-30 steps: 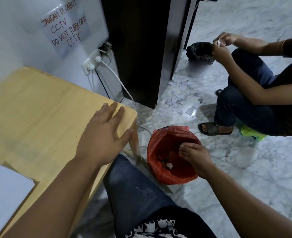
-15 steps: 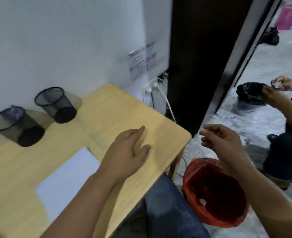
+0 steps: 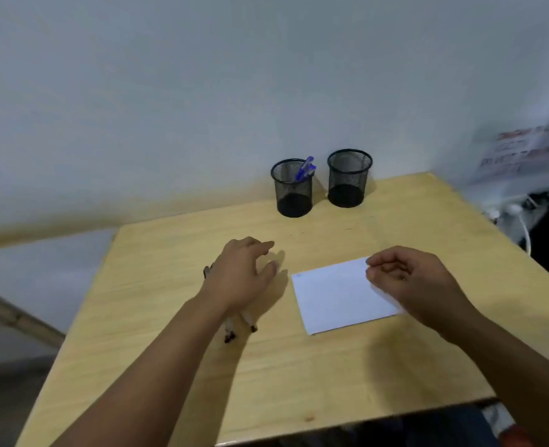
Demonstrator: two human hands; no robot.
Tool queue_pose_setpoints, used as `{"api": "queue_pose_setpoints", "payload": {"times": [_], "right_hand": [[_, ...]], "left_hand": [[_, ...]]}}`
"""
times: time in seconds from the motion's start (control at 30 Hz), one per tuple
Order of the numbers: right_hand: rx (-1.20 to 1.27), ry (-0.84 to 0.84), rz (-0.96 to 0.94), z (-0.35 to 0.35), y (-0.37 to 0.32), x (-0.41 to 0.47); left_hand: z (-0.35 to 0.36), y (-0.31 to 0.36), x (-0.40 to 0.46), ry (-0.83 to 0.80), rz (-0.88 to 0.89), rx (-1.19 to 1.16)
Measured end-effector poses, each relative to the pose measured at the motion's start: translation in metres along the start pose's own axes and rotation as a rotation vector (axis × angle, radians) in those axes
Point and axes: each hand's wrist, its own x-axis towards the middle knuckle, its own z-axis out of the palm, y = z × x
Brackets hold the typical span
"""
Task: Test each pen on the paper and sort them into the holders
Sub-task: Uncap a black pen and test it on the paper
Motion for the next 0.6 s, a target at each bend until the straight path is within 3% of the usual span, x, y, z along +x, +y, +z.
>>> {"api": "queue_pose_setpoints", "payload": {"times": [0.2, 0.47, 0.6], "right_hand": [[-0.235, -0.32, -0.136, 0.1, -0.029, -0.008], [-0.542, -0.347, -0.24, 0.165, -0.041, -0.007], [-0.544, -0.317, -0.232, 0.168, -0.037, -0.006]], "left_hand": [[-0.027, -0.063, -0.006, -0.056, -0.046, 0.191], [-0.028, -0.079, -0.006, -0.137, 0.066, 0.209], [-0.026, -0.086, -0.005, -0.151, 0.104, 0.191]]}}
